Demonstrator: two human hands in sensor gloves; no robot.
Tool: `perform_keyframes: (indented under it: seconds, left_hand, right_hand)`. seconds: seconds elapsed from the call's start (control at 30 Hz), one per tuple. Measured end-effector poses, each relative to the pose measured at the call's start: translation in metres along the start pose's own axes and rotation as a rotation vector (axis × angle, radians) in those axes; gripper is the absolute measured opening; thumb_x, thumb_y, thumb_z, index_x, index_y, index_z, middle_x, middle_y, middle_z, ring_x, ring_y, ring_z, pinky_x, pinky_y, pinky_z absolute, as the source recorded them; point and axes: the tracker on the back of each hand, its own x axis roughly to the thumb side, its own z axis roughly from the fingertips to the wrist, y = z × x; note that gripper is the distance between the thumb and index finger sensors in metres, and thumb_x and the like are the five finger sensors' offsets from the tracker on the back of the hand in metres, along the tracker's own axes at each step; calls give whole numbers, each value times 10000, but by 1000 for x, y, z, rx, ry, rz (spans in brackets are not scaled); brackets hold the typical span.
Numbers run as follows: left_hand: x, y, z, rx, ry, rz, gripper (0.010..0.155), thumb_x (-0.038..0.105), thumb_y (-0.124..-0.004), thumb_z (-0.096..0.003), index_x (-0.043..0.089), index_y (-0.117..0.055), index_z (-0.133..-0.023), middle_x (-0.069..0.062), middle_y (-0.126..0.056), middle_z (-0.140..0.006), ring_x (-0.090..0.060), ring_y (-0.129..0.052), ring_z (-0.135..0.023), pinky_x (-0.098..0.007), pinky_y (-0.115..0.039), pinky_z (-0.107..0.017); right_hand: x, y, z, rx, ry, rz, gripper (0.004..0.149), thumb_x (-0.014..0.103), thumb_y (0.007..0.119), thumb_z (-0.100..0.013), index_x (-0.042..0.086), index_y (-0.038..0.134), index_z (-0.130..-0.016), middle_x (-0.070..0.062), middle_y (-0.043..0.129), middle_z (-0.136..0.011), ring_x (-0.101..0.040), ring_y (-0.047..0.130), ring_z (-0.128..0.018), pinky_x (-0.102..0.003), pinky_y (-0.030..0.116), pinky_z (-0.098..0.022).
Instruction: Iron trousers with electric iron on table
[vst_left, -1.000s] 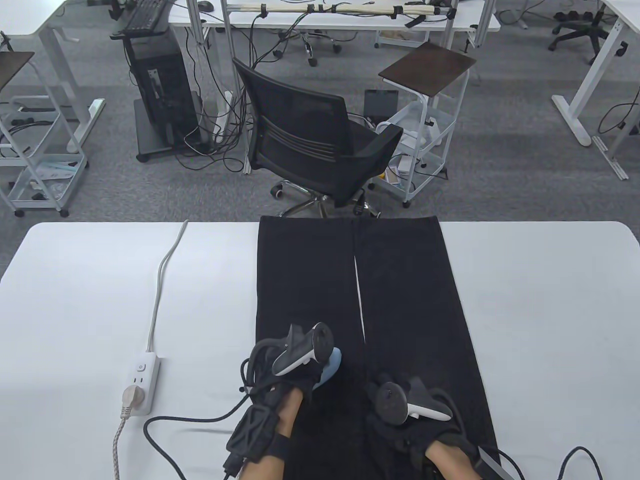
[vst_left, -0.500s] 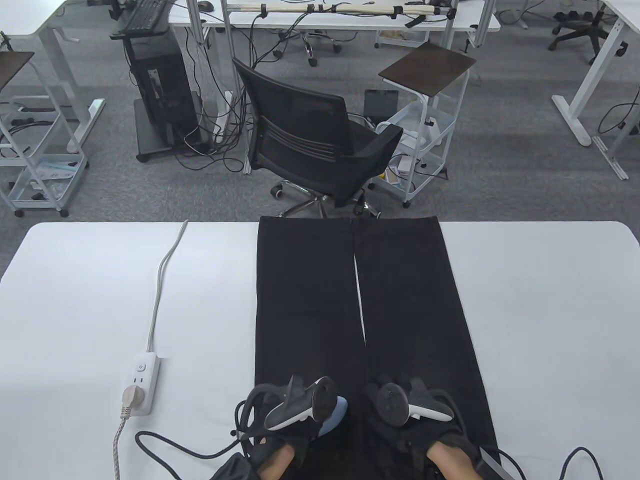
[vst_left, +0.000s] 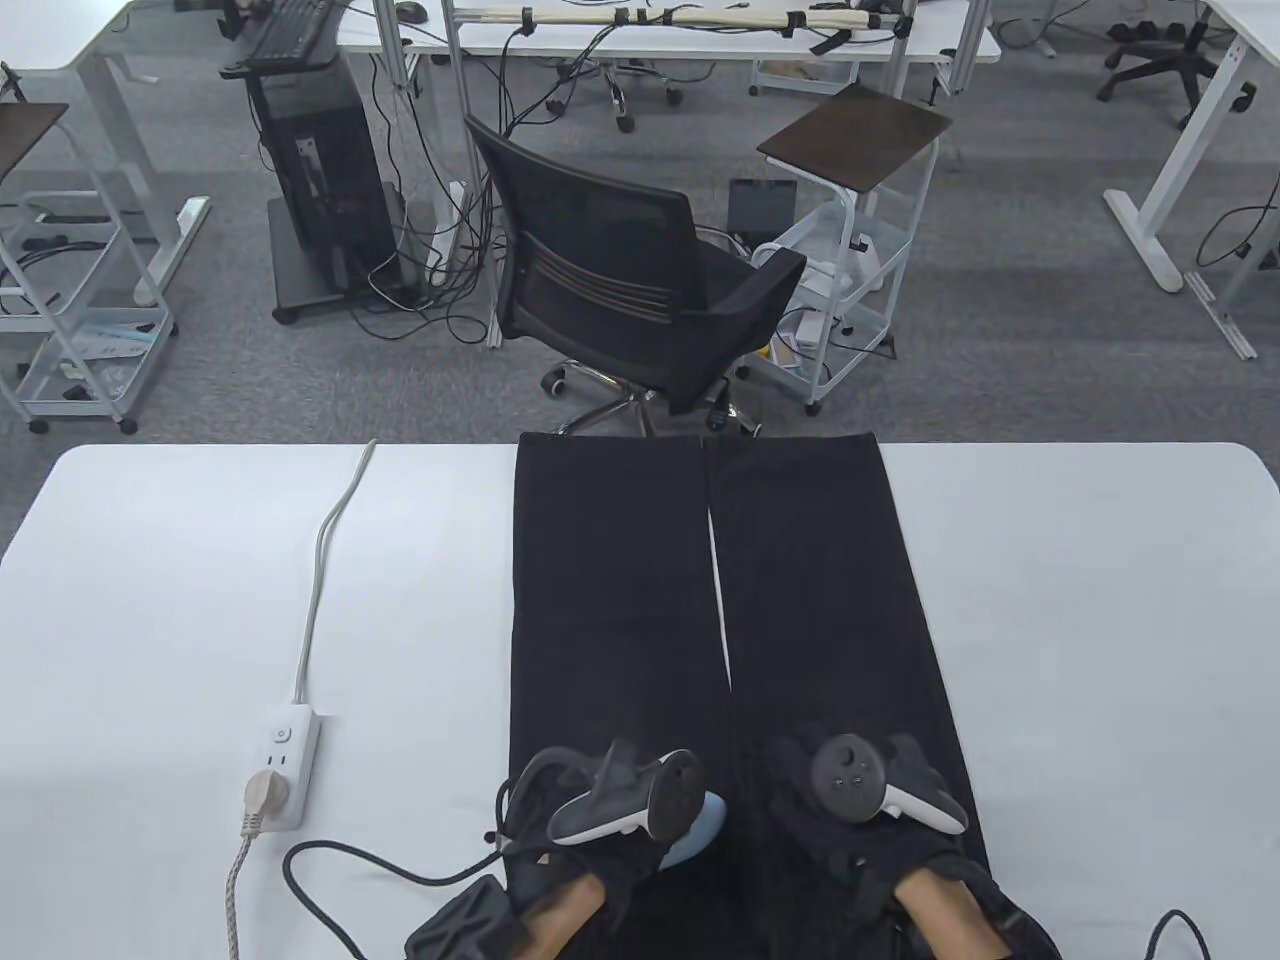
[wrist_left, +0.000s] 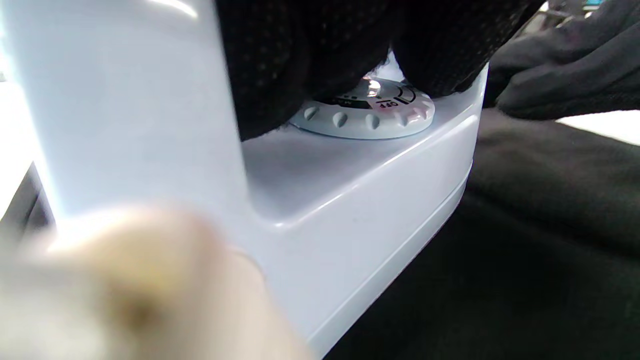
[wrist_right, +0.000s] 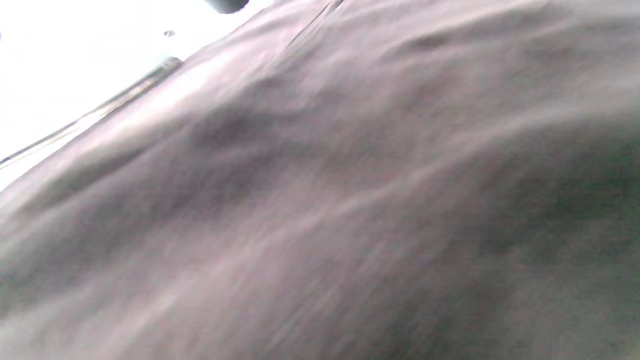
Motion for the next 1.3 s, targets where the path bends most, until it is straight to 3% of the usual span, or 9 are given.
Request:
perform_keyframes:
  seconds: [0.13, 0.27, 0.37, 0.53, 0.6, 0.7, 0.93, 1.3]
  left_hand:
    - [28, 38, -17, 45, -59, -30, 494, 497, -821, -591, 101, -749, -878, 47, -969, -488, -151, -1033, -384, -518, -866, -516]
    - [74, 51, -40, 48, -150, -33, 498, 496, -822, -590, 98, -748, -880, 44, -968, -489, -154, -1031, -385, -520, -863, -516]
    - [114, 42, -51, 21, -239, -43, 503, 499, -822, -588, 101, -747, -887, 48, -969, -487, -151, -1031, -381, -516, -866, -514]
    - [175, 6, -61, -96, -357, -53, 515, 500, -820, -588, 98, -739, -901, 44, -970, -491, -154, -1031, -380, -518, -865, -510]
    - [188, -7, -62, -128, -369, -77, 519, 499, -820, -587, 97, -738, -904, 42, -973, -493, -155, -1033, -382, -520, -867, -510]
    - [193, -21, -67, -135, -346, -144, 500, 500, -798, -600, 117, -719, -911, 56, -959, -500, -141, -1024, -388, -510, -865, -523]
    - [175, -16, -95, -89, -239, -92, 488, 496, -789, -618, 119, -708, -916, 55, -945, -507, -146, -1008, -399, -513, -850, -539]
    - [126, 7, -191, -52, 38, -55, 489, 503, -772, -625, 130, -685, -930, 54, -929, -530, -149, -998, -423, -521, -831, -571]
  right_hand:
    - [-29, -27, 11, -45, 98, 41, 658, 403, 509, -651, 144, 171, -1152, -283, 211, -1191, -611, 255, -1023, -803, 352, -624]
    - [-70, -42, 29, -90, 192, 53, 650, 385, 521, -652, 154, 174, -1151, -272, 227, -1193, -607, 274, -1028, -800, 367, -628]
    - [-100, -39, 38, -82, 240, -3, 651, 386, 524, -651, 161, 173, -1150, -261, 193, -1197, -612, 262, -1026, -803, 365, -628]
    - [-147, -16, 46, -16, 331, -80, 649, 393, 523, -652, 185, 158, -1147, -253, 161, -1198, -612, 244, -1028, -804, 361, -629]
    - [-155, -11, 46, 38, 350, -106, 645, 400, 519, -655, 216, 142, -1145, -225, 71, -1191, -571, 94, -1021, -806, 275, -627]
    - [-158, -12, 44, 22, 346, -109, 627, 399, 528, -658, 260, 157, -1145, -220, 68, -1193, -575, 87, -1019, -810, 269, -622]
    - [-151, -10, 37, 61, 377, -75, 612, 375, 551, -661, 284, 194, -1149, -226, 21, -1181, -598, 55, -1005, -822, 261, -614]
    - [-154, -13, 37, 68, 365, -98, 597, 368, 551, -665, 281, 218, -1153, -219, 26, -1184, -591, 48, -1005, -822, 253, -613]
